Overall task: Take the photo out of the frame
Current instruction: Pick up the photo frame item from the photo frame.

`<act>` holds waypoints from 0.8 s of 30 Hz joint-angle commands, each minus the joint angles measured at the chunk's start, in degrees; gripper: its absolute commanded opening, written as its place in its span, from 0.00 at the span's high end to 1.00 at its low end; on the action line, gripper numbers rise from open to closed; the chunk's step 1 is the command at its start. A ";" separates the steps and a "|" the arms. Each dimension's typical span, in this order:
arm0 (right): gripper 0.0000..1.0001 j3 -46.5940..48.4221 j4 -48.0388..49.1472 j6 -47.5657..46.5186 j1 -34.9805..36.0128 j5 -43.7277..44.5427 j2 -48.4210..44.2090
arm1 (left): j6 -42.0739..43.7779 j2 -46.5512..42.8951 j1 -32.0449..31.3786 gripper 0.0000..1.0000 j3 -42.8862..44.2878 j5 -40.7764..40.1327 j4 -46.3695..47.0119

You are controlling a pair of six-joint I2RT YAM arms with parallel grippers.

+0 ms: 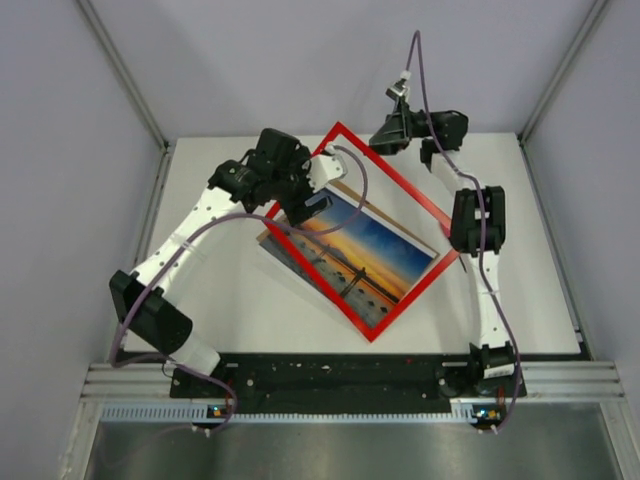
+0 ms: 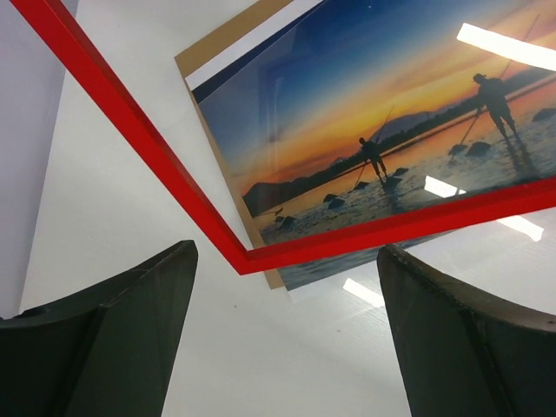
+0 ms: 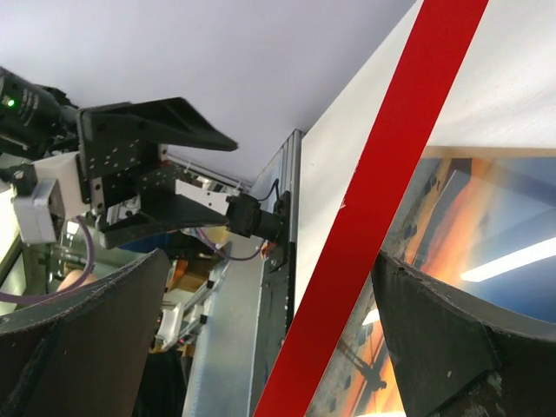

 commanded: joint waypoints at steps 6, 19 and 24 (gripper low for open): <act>0.01 -3.35 23.59 5.50 1.20 -6.67 -10.93 | -6.71 12.24 9.17 0.10 10.19 8.11 12.63; 0.01 -6.07 23.50 5.32 2.34 -6.59 -14.10 | -7.94 20.60 12.61 0.18 10.81 20.61 19.05; 0.01 -6.34 23.59 5.41 2.69 -6.59 -15.06 | -7.86 22.18 12.87 0.30 10.46 19.90 21.25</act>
